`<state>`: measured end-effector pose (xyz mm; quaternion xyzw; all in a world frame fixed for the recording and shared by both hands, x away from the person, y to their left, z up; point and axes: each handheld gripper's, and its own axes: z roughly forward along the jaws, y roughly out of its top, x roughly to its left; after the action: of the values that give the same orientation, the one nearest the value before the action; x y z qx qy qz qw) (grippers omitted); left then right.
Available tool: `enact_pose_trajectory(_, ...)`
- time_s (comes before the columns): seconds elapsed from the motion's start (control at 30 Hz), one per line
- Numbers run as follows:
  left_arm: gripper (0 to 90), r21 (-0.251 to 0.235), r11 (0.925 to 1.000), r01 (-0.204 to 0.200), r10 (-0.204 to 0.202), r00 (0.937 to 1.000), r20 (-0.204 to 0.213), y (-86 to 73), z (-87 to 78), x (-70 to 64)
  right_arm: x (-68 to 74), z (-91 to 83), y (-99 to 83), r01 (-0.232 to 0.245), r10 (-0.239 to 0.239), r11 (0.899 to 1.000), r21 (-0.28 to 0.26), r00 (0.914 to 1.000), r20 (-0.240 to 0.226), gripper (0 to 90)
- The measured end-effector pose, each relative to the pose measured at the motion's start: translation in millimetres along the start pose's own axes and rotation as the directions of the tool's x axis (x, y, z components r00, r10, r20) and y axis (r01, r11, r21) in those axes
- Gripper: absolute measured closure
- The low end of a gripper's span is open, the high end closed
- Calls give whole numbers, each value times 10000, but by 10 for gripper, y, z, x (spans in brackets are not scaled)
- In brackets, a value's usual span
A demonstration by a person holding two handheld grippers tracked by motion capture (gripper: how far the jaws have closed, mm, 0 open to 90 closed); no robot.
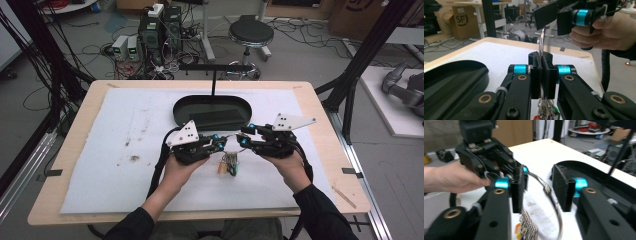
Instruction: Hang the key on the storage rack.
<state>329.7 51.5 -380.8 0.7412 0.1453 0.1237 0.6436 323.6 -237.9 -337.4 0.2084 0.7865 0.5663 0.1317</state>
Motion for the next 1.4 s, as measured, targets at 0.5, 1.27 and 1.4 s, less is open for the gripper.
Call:
enact_pose_trajectory(0.5,865,-690,9975,-139,71,9952,-980,167,-322,134,-397,-461,-450,-1360,1470,9889,-592,9519,2687,424)
enact_pose_trajectory(1.27,865,-1160,9919,-514,137,9524,-3045,444,-801,478,-600,-586,-761,-1583,1602,9865,-432,8729,4609,408)
enact_pose_trajectory(1.4,865,-1146,9918,-570,160,9436,-3306,475,-833,533,-606,-580,-765,-1558,1568,9869,-407,8720,4637,408)
